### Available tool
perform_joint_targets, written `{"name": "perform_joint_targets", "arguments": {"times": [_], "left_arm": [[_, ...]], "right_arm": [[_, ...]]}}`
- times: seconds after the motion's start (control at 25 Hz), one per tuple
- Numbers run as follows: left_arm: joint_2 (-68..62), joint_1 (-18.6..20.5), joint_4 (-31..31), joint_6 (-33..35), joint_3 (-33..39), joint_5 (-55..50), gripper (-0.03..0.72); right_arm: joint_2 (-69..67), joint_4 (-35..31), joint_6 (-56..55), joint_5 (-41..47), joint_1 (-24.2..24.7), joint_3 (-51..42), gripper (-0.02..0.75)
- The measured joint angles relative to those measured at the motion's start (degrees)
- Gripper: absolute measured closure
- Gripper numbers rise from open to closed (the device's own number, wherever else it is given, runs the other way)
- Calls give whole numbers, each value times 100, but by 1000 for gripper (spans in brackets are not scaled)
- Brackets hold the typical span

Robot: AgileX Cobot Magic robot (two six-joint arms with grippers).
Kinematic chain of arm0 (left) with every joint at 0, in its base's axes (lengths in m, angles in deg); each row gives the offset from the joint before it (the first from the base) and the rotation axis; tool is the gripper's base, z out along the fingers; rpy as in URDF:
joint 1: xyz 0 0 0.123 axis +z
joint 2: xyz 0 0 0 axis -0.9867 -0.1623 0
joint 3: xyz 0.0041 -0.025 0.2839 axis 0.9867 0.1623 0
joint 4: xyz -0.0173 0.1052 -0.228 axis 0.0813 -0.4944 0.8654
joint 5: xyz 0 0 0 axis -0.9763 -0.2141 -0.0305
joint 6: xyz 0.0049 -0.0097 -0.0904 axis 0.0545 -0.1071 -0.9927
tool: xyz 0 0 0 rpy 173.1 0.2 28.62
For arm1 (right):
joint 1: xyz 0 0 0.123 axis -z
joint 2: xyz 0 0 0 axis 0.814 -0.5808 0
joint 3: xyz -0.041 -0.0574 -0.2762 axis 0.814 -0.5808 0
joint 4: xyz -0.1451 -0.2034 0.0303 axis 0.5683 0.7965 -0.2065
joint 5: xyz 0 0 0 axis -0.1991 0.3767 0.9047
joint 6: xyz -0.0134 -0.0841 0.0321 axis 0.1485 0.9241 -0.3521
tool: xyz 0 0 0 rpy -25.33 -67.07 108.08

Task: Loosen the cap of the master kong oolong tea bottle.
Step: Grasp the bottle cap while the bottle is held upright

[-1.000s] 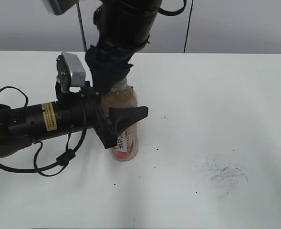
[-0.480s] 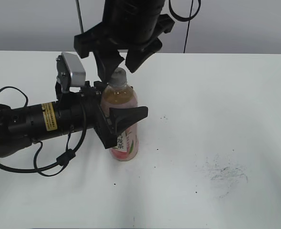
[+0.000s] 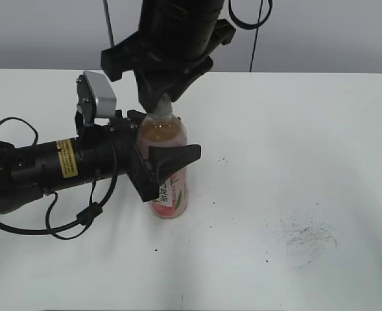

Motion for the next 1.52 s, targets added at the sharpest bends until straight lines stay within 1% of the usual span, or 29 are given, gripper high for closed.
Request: {"name": "perform_joint_targets", "arguments": {"times": [0.04, 0.08, 0.28, 0.4, 0.68, 1.0, 1.08, 1.16, 1.2, 1.28, 1.4, 1.48, 1.52], "left_arm": [[0, 0, 0, 0, 0, 0, 243], [0, 0, 0, -5, 0, 0, 243], [0, 0, 0, -5, 0, 0, 243], [0, 0, 0, -5, 0, 0, 243], [0, 0, 0, -1, 0, 0, 243], [0, 0, 6, -1, 0, -4, 243], [0, 0, 20, -22, 0, -18, 243], [0, 0, 82, -63, 0, -25, 243], [0, 6, 96, -78, 0, -37, 243], [0, 6, 122, -90, 0, -42, 243], [0, 6, 129, -97, 0, -48, 243], [0, 6, 132, -97, 0, -48, 243], [0, 6, 132, -97, 0, -48, 243]], "right_arm": [[0, 24, 101, 0, 0, 0, 465], [0, 30, 215, 0, 0, 0, 475], [0, 30, 924, 0, 0, 0, 475], [0, 30, 1571, 0, 0, 0, 475], [6, 25, 3456, 0, 0, 0, 475], [18, 10, 5897, -16, 0, 0, 478], [18, 2, 6459, -28, 0, 0, 492], [18, -23, 6960, -35, -5, 5, 585], [7, -29, 7186, -35, -13, 6, 606], [-11, -29, 7450, -35, -20, 23, 631], [-10, -24, 7571, -35, -25, 23, 636], [-10, -24, 7476, -35, -25, 23, 615], [-10, -24, 7378, -35, -25, 23, 583]]}}
